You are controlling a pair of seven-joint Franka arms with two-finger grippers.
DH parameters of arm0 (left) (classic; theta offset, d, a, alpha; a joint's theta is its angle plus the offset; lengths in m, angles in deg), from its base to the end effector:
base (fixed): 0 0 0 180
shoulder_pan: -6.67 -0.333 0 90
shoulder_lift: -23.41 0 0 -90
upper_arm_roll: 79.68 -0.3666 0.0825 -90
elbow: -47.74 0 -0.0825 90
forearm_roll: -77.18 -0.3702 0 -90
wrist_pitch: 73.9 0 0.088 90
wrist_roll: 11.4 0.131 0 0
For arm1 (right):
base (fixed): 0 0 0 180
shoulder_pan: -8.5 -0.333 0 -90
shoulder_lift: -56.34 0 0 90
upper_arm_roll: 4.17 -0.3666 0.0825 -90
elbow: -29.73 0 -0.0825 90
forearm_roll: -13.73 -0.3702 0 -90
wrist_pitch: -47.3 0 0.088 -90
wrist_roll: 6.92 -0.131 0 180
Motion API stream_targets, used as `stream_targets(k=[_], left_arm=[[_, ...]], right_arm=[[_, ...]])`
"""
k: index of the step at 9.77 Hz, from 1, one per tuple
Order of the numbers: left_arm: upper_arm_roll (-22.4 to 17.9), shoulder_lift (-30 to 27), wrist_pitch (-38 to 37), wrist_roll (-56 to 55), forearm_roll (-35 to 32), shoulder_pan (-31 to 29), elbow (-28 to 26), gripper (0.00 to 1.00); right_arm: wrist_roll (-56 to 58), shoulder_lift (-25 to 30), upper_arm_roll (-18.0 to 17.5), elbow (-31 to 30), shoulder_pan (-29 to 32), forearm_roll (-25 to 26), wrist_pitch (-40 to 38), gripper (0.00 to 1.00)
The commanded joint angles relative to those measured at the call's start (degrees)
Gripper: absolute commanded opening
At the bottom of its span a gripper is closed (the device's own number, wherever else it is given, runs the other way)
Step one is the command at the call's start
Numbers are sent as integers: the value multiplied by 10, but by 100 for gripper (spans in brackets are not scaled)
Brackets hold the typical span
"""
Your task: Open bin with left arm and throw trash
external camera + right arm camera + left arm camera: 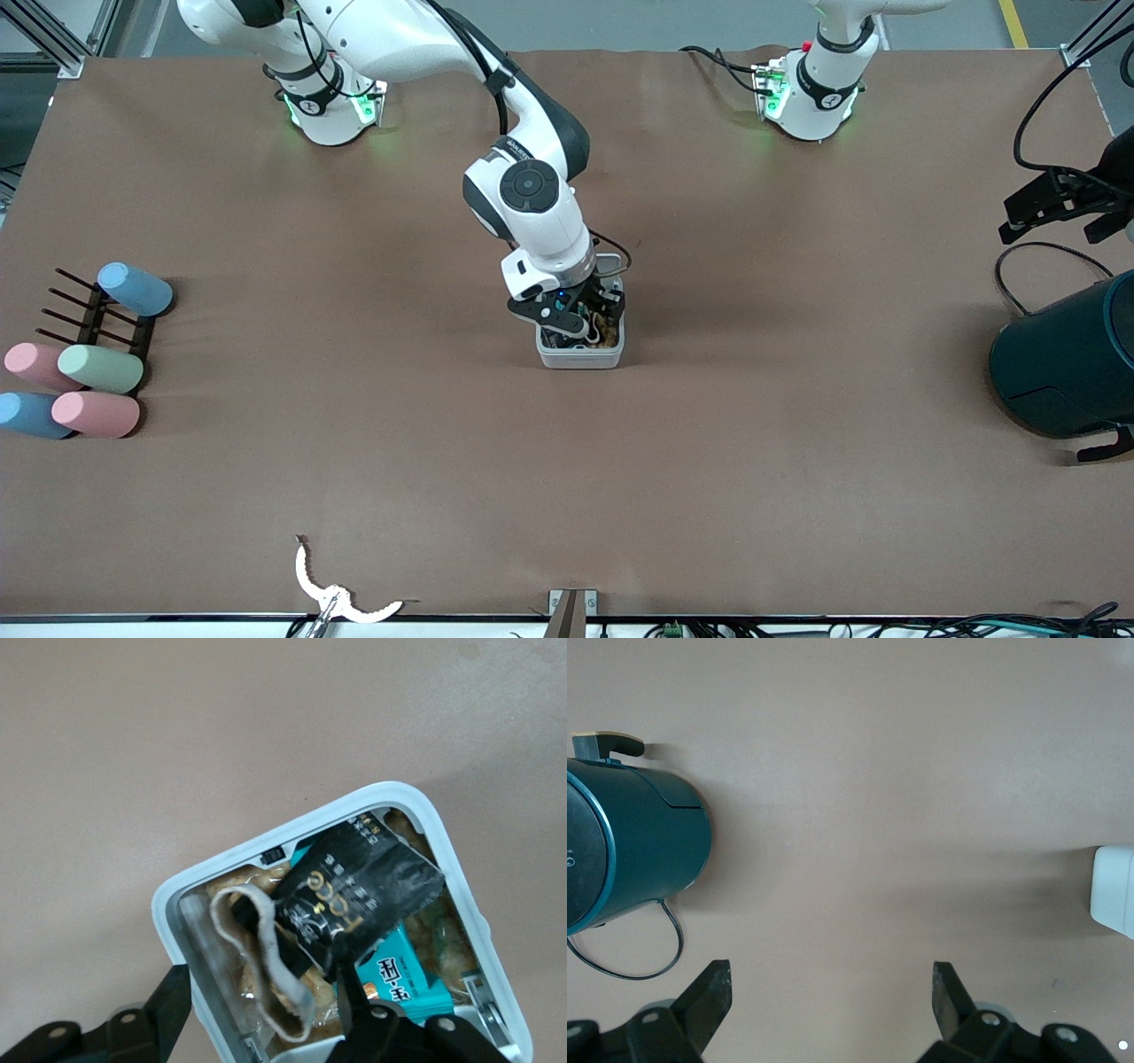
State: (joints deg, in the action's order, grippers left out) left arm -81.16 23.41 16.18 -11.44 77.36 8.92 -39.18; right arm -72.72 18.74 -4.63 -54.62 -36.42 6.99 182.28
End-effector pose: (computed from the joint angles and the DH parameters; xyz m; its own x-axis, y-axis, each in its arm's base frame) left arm 0.5428 -0.0077 0.6759 0.9984 -0.0127 0.0551 -0.0129 -0.9999 0.0032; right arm 0.5338 0.5441 0.3396 0.9082 -0.4185 -0.0047 -0.4068 -0.8802 -0.2443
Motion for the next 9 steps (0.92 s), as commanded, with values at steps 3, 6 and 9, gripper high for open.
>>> stream_targets(k=[3, 6, 9], left_arm=[[3, 5, -4, -24, 8, -3, 8, 100], [1, 4, -4, -32, 11, -7, 8, 100], [1, 4, -4, -33, 11, -6, 8, 100]], right_arm=[[2, 54, -2, 7, 29, -14, -75, 75], [53, 123, 1, 1, 117, -13, -224, 72], [240, 226, 1, -1, 277, -13, -384, 74]])
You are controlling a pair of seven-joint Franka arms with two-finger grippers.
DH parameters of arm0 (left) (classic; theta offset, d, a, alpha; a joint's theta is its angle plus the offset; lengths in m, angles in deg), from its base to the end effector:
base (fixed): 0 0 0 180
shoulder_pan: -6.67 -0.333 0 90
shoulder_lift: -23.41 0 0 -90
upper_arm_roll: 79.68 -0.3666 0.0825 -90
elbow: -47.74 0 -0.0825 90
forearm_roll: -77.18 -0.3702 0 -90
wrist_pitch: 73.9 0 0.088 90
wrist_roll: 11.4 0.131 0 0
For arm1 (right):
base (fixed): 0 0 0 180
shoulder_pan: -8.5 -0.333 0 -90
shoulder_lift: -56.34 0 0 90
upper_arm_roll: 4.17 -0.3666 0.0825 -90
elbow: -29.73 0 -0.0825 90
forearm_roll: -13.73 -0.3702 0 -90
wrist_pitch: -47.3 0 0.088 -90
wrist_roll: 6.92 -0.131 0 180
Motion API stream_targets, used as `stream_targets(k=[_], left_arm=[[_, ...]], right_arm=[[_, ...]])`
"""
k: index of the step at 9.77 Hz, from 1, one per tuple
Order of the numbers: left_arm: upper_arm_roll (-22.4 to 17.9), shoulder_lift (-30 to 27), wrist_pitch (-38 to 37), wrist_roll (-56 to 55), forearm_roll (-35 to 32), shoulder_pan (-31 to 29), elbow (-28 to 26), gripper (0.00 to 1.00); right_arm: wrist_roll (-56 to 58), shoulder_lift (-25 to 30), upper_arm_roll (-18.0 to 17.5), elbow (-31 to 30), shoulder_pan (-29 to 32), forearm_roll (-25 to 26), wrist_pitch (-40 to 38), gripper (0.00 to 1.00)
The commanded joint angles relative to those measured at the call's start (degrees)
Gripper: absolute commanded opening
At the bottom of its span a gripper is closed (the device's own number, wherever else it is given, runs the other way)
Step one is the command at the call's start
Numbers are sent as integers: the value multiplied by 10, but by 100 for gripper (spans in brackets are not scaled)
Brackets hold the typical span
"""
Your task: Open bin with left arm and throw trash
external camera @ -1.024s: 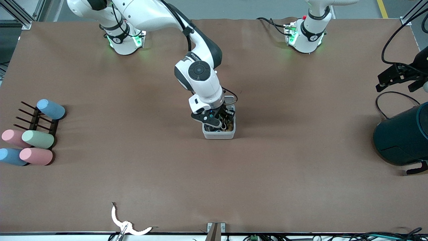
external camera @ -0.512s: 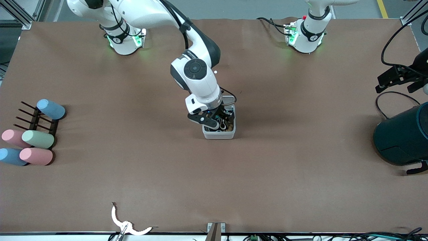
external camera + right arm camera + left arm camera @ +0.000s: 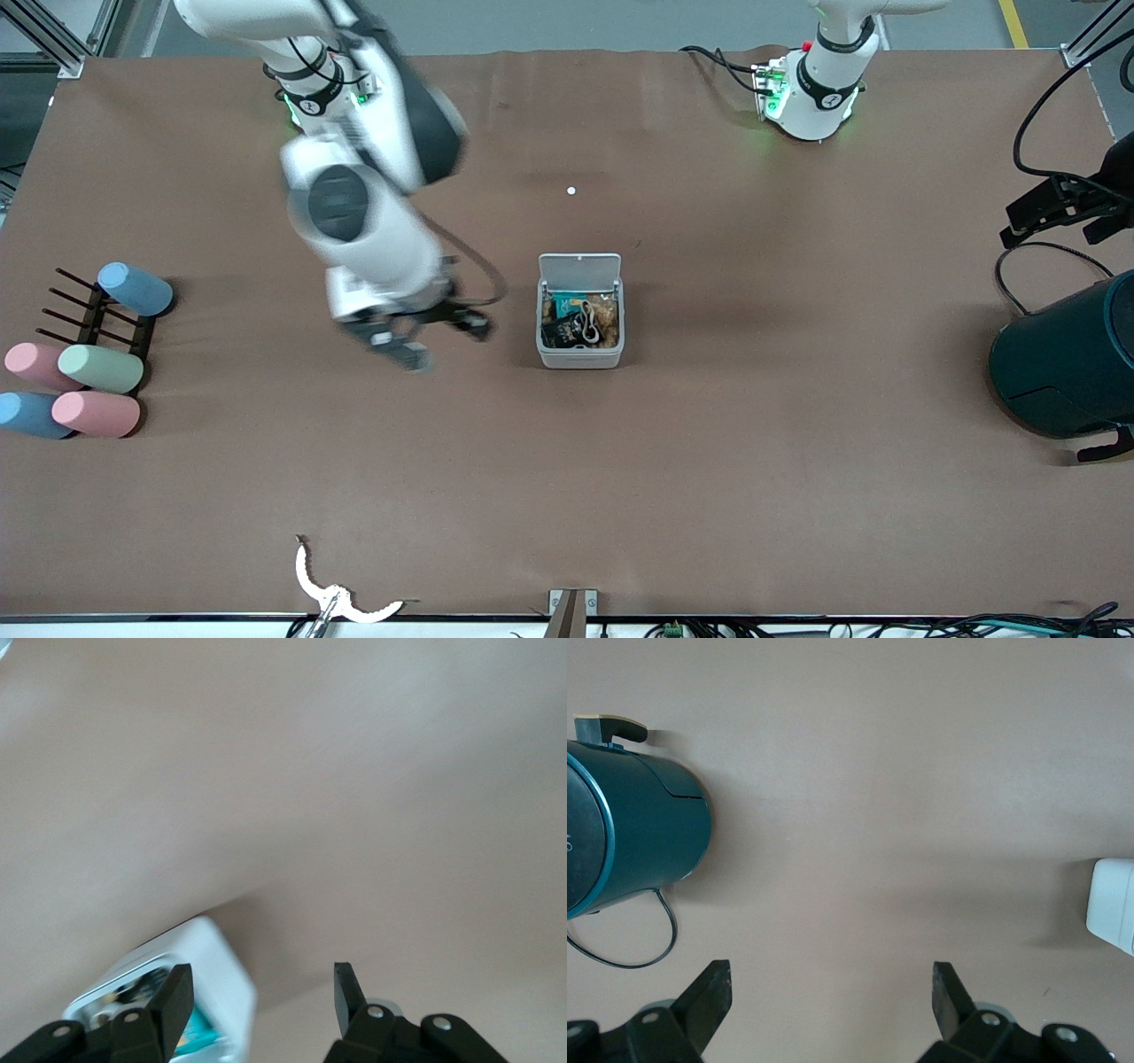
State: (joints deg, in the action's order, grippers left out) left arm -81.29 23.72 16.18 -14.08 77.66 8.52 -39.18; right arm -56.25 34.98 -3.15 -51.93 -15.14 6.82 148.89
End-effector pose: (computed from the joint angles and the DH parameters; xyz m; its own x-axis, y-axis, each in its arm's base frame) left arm 0.5447 -0.0034 0.6730 0.9979 0.0426 0.0493 0.0421 -0.9991 0.0105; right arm 0.6167 0.2735 0.5089 0.8787 -0.4665 -0.1011 -0.4730 -0.8795 -0.0523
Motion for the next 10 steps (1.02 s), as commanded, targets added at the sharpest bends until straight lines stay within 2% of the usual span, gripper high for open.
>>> stream_targets(k=[1, 3, 4, 5, 6, 10], left_arm=[[2, 0, -4, -7, 7, -2, 8, 100], [1, 1, -4, -7, 6, -3, 8, 100], [1, 1, -4, -7, 5, -3, 8, 100], [0, 1, -4, -7, 3, -4, 7, 100], [0, 1, -4, -6, 3, -4, 8, 100], [0, 1, -4, -5, 2, -3, 8, 100]], right_arm=[[146, 93, -13, -28, 111, -12, -92, 75], [324, 155, -13, -28, 204, -6, -178, 83], [409, 183, -12, -28, 233, -3, -209, 93], [459, 206, -12, -29, 248, 11, -226, 99], [474, 227, -14, -36, 247, 36, -236, 99], [477, 219, -15, -18, 249, 61, -227, 99]])
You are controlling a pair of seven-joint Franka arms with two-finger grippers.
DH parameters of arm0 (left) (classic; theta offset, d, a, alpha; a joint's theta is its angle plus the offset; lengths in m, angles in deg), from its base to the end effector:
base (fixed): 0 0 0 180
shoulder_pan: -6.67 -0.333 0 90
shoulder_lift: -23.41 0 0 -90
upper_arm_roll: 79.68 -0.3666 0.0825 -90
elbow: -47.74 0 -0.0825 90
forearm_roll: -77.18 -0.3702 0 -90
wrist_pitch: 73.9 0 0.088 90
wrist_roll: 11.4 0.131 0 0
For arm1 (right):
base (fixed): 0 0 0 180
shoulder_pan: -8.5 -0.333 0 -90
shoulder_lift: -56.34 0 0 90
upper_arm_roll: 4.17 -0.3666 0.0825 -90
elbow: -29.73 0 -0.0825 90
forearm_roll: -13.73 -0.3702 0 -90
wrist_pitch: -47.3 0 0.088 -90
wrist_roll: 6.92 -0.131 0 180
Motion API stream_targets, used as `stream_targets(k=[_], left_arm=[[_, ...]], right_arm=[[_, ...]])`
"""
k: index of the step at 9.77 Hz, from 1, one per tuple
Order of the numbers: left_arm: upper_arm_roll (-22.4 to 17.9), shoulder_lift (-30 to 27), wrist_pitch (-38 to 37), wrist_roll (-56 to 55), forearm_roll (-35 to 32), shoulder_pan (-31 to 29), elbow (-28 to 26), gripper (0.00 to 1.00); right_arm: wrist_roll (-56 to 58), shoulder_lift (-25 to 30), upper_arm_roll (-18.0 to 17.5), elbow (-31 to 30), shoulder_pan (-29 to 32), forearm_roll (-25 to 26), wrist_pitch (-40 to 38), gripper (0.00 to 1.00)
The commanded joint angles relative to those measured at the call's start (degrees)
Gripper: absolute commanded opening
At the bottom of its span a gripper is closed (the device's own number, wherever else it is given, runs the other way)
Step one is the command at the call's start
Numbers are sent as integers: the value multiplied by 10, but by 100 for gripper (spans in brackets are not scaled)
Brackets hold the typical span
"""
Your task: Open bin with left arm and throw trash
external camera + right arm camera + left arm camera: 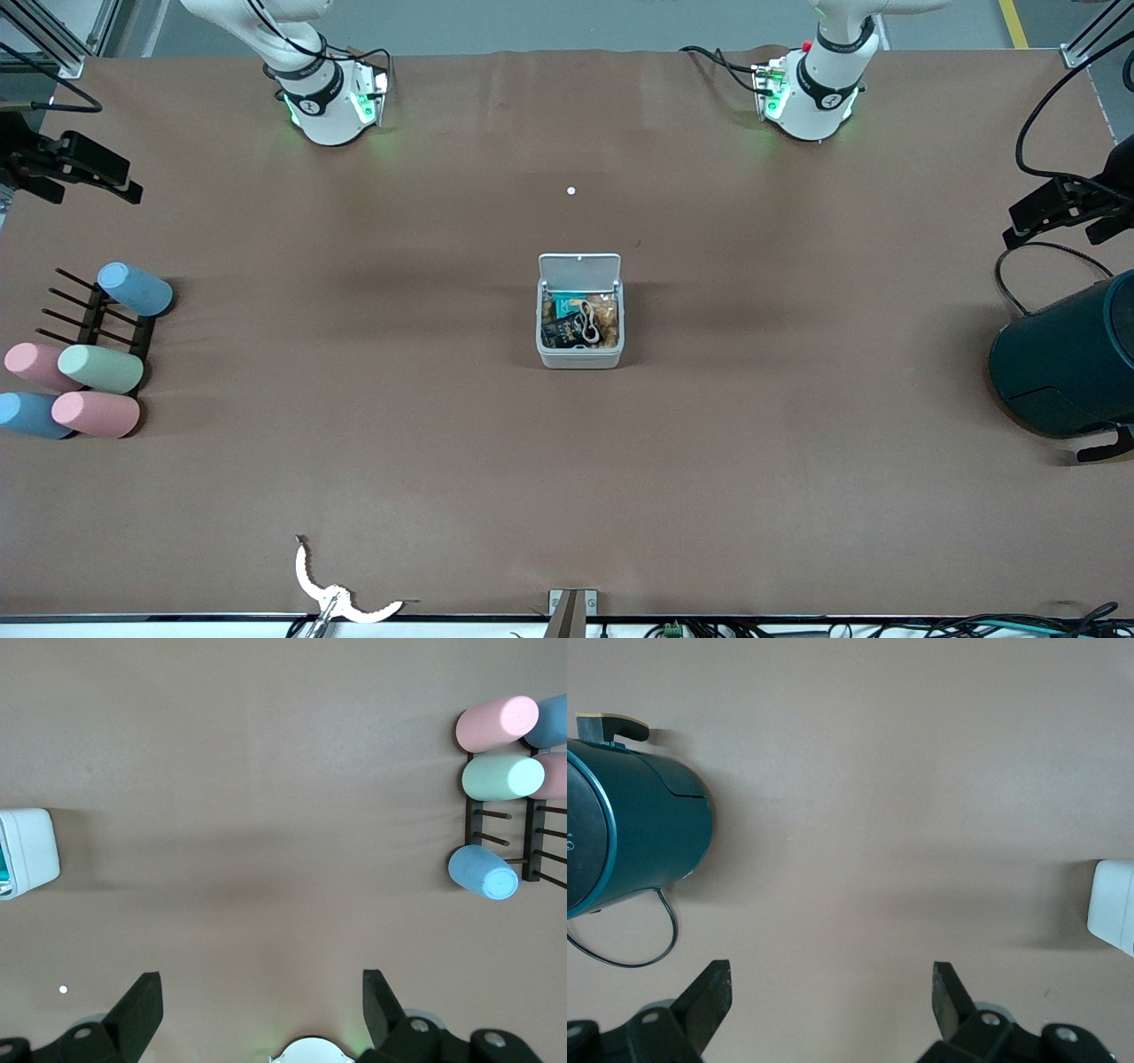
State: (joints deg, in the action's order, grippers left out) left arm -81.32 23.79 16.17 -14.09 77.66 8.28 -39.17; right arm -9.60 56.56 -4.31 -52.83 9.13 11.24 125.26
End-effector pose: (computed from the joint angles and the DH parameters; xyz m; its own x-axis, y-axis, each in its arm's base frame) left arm 0.5451 -0.0009 0.6724 0.9977 0.0475 0.0481 0.0470 -0.9988 0.0104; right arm 0.5147 0.0020 0.6938 0.9959 -0.0462 -0.0781 -0.0494 -0.9980 -0.0394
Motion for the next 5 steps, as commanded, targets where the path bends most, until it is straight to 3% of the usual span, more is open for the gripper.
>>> stream_targets(k=[1, 5], left_arm=[[1, 1, -4, -4, -3, 0, 8, 100], [1, 2, -4, 1, -10, 1, 8, 100]], right_arm=[[9, 3, -3, -9, 7, 22, 22, 99], [8, 3, 0, -13, 14, 20, 27, 99]])
